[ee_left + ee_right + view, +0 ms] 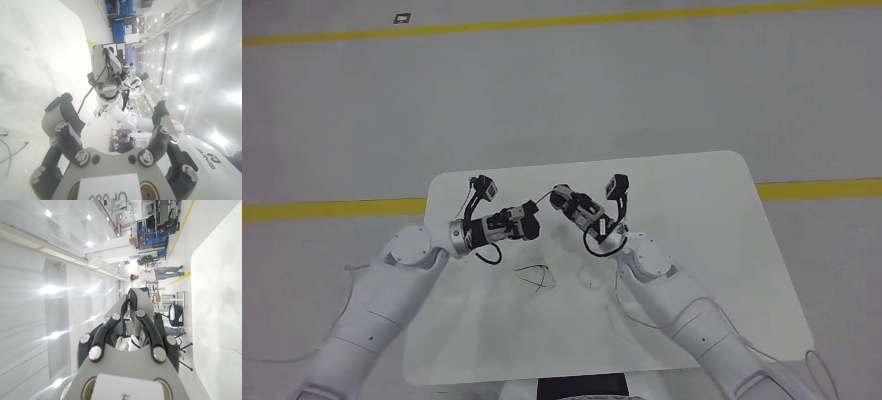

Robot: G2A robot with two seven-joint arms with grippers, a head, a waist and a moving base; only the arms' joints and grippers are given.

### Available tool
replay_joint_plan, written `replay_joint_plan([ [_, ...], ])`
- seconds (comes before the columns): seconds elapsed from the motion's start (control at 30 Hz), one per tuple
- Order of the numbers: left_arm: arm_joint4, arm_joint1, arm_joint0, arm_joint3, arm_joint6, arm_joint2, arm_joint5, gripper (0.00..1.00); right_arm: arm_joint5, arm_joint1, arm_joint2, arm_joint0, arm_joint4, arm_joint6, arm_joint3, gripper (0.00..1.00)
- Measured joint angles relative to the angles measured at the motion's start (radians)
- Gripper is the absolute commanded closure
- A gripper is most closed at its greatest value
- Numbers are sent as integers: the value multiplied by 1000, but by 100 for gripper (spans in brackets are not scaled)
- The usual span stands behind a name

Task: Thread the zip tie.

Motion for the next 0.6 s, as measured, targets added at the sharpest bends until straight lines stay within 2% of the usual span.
replay_joint_plan([
  [0.13,23,-21,14,-3,52,-28,0,0,0,-8,-9,-4,8,-25,-5,100],
  [0.37,23,-21,14,-4,53,-28,0,0,0,-8,-9,-4,7,-24,-6,100],
  [0.6,31,-25,25,-21,103,-30,0,0,42,-9,-5,-24,-46,-81,-35,100],
])
